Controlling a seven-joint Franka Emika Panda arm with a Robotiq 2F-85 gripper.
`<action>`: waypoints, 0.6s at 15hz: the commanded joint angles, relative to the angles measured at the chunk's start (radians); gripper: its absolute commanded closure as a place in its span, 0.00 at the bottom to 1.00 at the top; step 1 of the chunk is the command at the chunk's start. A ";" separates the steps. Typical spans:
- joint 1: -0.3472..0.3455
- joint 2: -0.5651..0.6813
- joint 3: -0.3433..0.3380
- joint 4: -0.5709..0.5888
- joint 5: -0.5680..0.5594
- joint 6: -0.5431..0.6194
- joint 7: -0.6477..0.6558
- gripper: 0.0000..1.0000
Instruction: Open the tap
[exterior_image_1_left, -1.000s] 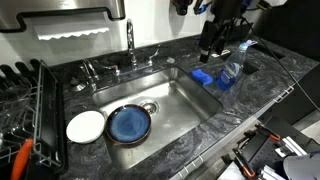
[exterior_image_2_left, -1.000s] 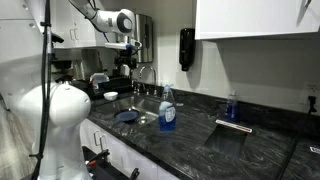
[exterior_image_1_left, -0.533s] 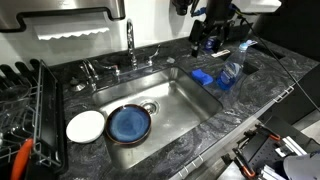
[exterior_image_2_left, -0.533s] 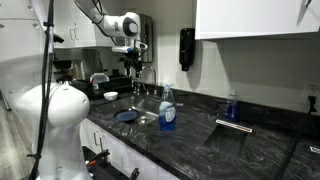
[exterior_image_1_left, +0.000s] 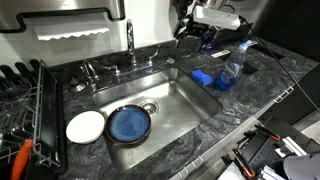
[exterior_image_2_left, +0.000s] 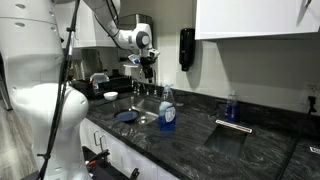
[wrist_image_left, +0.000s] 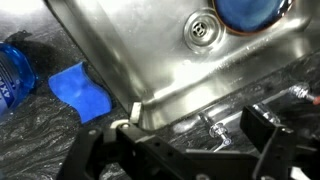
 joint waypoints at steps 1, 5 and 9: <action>0.006 0.108 -0.027 0.076 -0.073 0.103 0.210 0.00; 0.024 0.219 -0.086 0.180 -0.169 0.176 0.463 0.00; 0.031 0.215 -0.102 0.181 -0.157 0.157 0.489 0.00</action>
